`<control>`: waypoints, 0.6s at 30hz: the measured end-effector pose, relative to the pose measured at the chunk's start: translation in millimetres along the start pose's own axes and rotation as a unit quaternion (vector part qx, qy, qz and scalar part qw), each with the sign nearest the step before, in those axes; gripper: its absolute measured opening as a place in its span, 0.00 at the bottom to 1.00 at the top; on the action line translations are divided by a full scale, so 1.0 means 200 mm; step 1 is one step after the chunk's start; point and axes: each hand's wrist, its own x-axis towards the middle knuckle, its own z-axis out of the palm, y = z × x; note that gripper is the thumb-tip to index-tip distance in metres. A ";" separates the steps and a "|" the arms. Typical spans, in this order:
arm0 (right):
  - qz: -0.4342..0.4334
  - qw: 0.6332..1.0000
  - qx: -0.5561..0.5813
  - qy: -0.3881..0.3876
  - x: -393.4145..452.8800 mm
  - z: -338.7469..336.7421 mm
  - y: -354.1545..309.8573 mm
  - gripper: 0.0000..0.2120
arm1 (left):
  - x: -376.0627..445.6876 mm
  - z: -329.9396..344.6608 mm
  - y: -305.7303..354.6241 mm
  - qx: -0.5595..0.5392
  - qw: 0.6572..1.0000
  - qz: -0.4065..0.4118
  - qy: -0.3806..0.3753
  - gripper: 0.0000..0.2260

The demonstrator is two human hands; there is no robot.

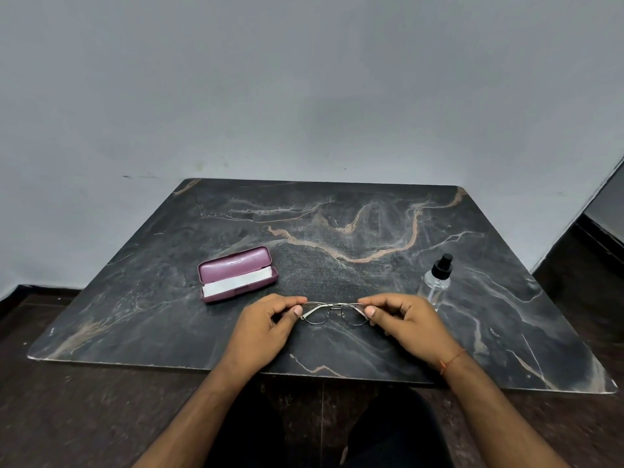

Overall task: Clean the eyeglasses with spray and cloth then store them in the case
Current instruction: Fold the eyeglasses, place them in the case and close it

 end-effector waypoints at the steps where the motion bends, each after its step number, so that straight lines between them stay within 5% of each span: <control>1: 0.002 1.000 0.006 0.004 0.00 0.00 0.00 0.09 | 0.00 0.00 0.01 0.000 1.000 -0.001 0.005 0.10; 5: -0.001 1.000 0.014 0.014 0.01 0.00 0.01 0.09 | 0.01 -0.03 0.04 -0.045 0.997 -0.026 0.057 0.11; 9: 0.002 0.999 0.021 0.024 0.02 0.00 0.03 0.09 | 0.03 -0.19 0.02 -0.019 0.973 -0.002 0.231 0.13; 12: 0.005 0.999 0.032 0.029 0.02 0.00 0.03 0.08 | 0.09 -0.39 -0.10 -0.062 0.932 -0.111 0.338 0.15; 15: 0.011 0.998 0.044 0.033 0.02 0.00 0.03 0.08 | 0.18 -0.55 -0.26 -0.143 0.907 -0.231 0.321 0.20; 18: 0.011 0.998 0.052 0.040 0.03 0.00 0.03 0.09 | 0.24 -0.57 -0.33 -0.189 0.905 -0.315 0.214 0.22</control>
